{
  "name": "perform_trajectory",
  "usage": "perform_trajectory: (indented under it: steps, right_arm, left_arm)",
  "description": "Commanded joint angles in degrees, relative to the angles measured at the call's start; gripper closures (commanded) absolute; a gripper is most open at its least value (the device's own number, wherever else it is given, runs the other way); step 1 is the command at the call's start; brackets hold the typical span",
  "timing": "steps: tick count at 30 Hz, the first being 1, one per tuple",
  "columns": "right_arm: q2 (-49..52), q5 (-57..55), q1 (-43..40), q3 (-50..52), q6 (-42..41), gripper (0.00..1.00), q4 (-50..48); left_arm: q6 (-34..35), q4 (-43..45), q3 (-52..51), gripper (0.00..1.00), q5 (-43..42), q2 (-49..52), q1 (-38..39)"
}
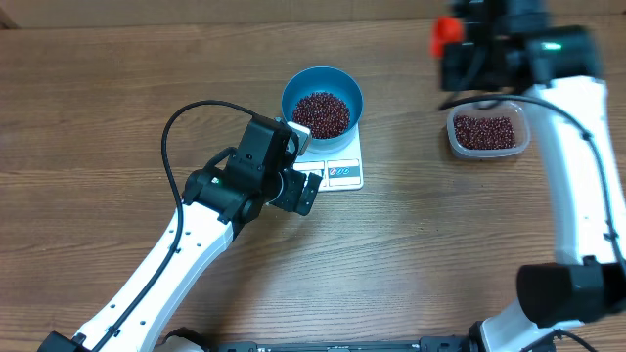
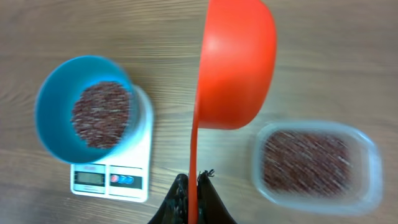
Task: Scoop item into bowl and weigh 150g on scale
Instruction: 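Move the empty red scoop with the right gripper back to the tub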
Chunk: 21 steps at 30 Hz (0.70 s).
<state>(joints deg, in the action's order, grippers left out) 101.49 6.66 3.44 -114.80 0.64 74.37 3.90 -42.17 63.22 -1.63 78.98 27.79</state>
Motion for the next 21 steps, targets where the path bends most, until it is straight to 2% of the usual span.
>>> perform_trajectory:
  steps: [1,10,17,21]
  right_arm:
    - [-1.4,3.1,-5.9,-1.2,1.2,0.96,2.6]
    - [-1.4,3.3,-16.3,-0.7,4.3,0.96,8.3]
    - [0.5,3.3,-17.7,0.6,7.4,0.96,10.2]
    - [1.6,3.3,-17.7,6.0,8.5,0.96,8.2]
  left_arm:
    - [-1.4,0.0,-0.2,0.0,0.2,0.1,0.4]
    - [-1.4,0.0,-0.2,0.01,0.2,0.1,0.4]
    - [-1.4,0.0,-0.2,0.0,0.2,0.1,0.4]
    - [-1.4,0.0,-0.2,0.01,0.2,0.1,0.4]
